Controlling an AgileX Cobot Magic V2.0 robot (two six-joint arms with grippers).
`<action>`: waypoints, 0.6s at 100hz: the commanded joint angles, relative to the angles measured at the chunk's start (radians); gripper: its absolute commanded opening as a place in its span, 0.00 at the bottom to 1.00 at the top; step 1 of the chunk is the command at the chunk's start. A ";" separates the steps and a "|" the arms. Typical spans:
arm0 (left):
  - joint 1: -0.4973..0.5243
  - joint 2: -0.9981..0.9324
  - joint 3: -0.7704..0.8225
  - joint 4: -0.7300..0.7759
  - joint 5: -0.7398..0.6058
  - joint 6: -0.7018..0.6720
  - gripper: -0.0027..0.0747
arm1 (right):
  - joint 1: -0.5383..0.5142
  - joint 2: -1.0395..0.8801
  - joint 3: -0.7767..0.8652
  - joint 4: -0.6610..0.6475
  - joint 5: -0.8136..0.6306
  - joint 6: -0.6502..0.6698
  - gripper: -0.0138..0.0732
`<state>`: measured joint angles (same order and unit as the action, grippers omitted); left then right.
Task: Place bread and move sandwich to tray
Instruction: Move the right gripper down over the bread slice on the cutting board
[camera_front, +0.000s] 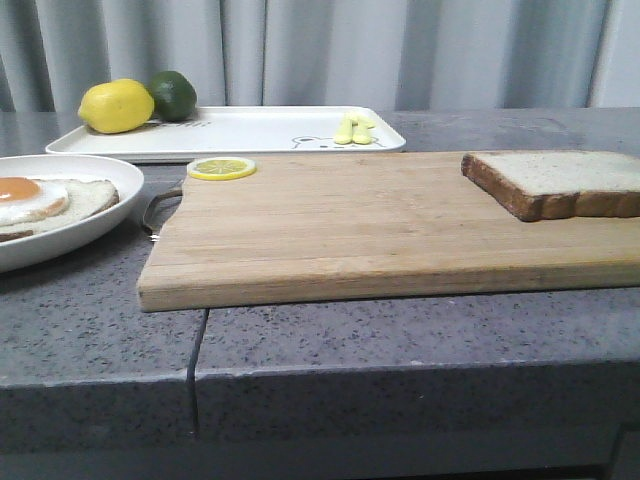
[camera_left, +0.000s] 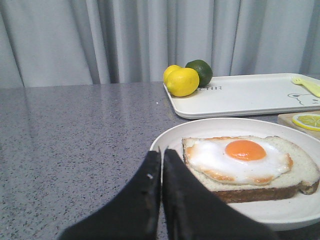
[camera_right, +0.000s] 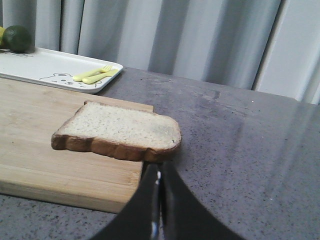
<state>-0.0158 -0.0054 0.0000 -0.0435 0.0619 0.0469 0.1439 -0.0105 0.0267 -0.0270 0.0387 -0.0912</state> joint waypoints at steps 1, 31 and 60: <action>0.002 -0.029 0.014 -0.009 -0.083 -0.008 0.01 | -0.004 -0.019 0.002 -0.006 -0.073 -0.004 0.08; 0.002 -0.029 0.014 -0.009 -0.083 -0.008 0.01 | -0.004 -0.019 0.002 -0.006 -0.073 -0.004 0.08; 0.002 -0.029 0.014 -0.009 -0.093 -0.008 0.01 | -0.004 -0.019 0.002 -0.006 -0.073 -0.004 0.08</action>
<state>-0.0158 -0.0054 0.0000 -0.0435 0.0619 0.0469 0.1439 -0.0105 0.0267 -0.0270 0.0387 -0.0912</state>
